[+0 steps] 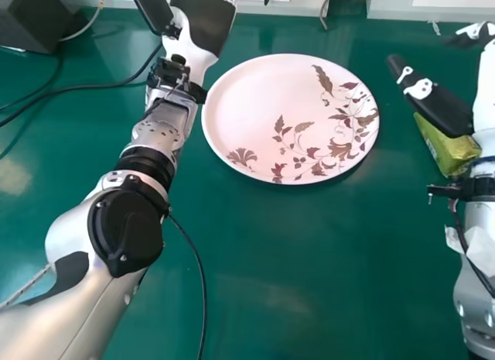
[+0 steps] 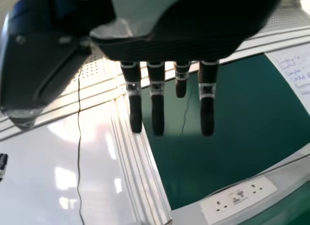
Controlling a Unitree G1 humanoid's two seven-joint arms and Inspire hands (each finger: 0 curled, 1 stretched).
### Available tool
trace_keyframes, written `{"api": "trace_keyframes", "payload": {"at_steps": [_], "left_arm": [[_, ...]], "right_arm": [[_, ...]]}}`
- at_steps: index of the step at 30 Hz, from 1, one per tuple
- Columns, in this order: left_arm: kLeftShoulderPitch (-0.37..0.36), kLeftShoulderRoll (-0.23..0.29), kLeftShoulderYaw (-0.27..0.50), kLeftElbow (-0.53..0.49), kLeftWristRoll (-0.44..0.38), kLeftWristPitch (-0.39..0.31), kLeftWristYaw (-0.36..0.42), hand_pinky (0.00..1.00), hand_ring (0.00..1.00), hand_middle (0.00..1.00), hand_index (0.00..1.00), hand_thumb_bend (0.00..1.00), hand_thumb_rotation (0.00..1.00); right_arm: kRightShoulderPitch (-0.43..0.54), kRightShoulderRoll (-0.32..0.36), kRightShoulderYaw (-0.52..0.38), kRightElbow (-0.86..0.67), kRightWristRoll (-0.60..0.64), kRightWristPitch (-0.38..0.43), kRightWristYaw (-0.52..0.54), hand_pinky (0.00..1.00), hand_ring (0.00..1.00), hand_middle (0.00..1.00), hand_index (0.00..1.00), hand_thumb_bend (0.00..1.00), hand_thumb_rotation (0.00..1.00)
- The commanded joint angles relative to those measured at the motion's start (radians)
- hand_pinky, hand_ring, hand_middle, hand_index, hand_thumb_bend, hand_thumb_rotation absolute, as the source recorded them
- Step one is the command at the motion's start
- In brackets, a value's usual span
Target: Pick up biscuit and place it in the plate
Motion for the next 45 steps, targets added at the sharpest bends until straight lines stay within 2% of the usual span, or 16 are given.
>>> {"api": "trace_keyframes", "payload": {"at_steps": [1,4,7,22,26,31,40,45], "left_arm": [[-0.016,-0.003,-0.018,-0.004,0.010,-0.012,-0.005,0.80,0.90,0.93,1.00,0.95,0.60],[-0.015,-0.003,-0.024,-0.005,0.011,-0.022,-0.009,0.82,0.90,0.94,1.00,0.96,0.60],[-0.016,-0.003,-0.024,-0.004,0.005,-0.019,-0.005,0.82,0.90,0.95,1.00,0.96,0.59],[-0.017,-0.004,-0.031,-0.006,0.002,-0.019,-0.012,0.86,0.92,0.96,0.98,0.96,0.57],[-0.018,-0.003,-0.031,-0.006,0.001,-0.018,-0.011,0.87,0.92,0.96,0.98,0.95,0.55],[-0.019,0.000,-0.029,-0.005,0.000,-0.018,0.000,0.88,0.91,0.96,0.98,0.95,0.55],[-0.019,0.007,-0.023,-0.001,-0.006,-0.003,0.012,0.88,0.91,0.96,0.98,0.94,0.56],[-0.018,0.006,-0.029,-0.003,-0.001,-0.011,0.017,0.87,0.90,0.96,0.98,0.94,0.54]], "right_arm": [[0.001,-0.009,0.005,-0.010,-0.016,0.011,0.008,0.54,0.70,0.74,0.75,1.00,0.74],[-0.001,-0.009,0.010,-0.013,-0.032,0.024,0.020,0.64,0.79,0.82,0.84,1.00,0.79],[-0.001,-0.012,0.015,-0.013,-0.049,0.034,0.032,0.70,0.86,0.89,0.88,1.00,0.81],[-0.001,-0.017,0.033,-0.019,-0.101,0.066,0.093,0.76,0.94,0.97,0.91,1.00,0.84],[-0.003,-0.019,0.036,-0.022,-0.112,0.074,0.116,0.75,0.94,0.97,0.91,1.00,0.81],[-0.008,-0.024,0.041,-0.026,-0.128,0.084,0.151,0.74,0.93,0.97,0.90,1.00,0.81],[-0.041,-0.030,0.048,-0.015,-0.161,0.109,0.206,0.72,0.89,0.92,0.87,1.00,0.80],[-0.054,-0.039,0.041,0.001,-0.162,0.121,0.230,0.69,0.87,0.89,0.84,1.00,0.81]]}}
